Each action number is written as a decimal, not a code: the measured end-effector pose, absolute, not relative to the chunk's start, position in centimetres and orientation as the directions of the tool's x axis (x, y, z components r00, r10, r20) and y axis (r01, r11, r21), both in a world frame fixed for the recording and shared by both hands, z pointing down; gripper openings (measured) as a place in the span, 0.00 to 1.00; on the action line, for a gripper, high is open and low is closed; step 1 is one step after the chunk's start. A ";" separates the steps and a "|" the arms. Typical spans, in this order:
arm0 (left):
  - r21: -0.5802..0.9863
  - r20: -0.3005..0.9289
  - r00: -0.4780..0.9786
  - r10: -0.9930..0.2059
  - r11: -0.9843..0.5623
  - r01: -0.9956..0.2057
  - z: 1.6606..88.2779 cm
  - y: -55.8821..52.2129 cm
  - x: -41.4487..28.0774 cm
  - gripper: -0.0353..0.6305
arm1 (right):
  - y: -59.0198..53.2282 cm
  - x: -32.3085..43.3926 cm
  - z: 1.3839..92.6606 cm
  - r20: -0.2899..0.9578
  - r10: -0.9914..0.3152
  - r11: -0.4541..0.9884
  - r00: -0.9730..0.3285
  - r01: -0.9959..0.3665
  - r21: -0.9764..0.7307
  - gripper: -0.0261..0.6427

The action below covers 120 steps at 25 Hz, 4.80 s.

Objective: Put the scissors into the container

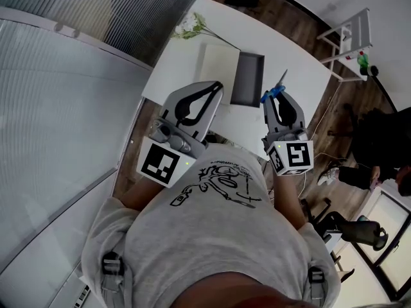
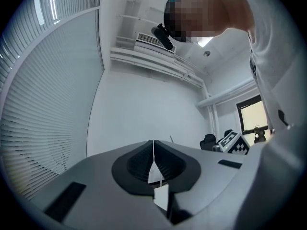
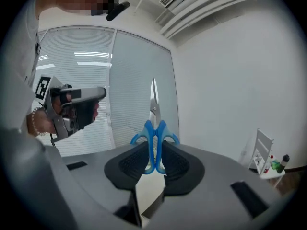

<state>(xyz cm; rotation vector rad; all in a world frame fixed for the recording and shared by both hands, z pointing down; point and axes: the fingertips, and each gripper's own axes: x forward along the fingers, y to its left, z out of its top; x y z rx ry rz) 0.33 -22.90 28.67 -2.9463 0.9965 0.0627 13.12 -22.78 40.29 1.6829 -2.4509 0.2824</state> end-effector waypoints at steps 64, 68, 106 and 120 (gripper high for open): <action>0.031 -0.023 0.768 -0.640 -0.768 -0.639 30.4 -25.6 -2.7 0.09 | -30.6 13.7 75.1 0.833 -0.479 -0.077 -0.278 -0.932 -0.355 0.18; 0.031 -0.016 0.764 -0.645 -0.764 -0.645 30.5 -25.6 -3.0 0.09 | -30.7 13.6 76.0 0.855 -0.441 -0.101 -0.274 -0.931 -0.350 0.18; 0.031 -0.005 0.737 -0.676 -0.737 -0.676 30.7 -25.1 -4.7 0.09 | -31.0 12.8 77.4 0.888 -0.374 -0.140 -0.268 -0.930 -0.339 0.21; 0.035 -0.024 0.749 -0.662 -0.750 -0.661 30.1 -24.5 -3.9 0.09 | -31.3 13.0 72.0 0.832 -0.493 0.003 -0.257 -0.956 -0.293 0.21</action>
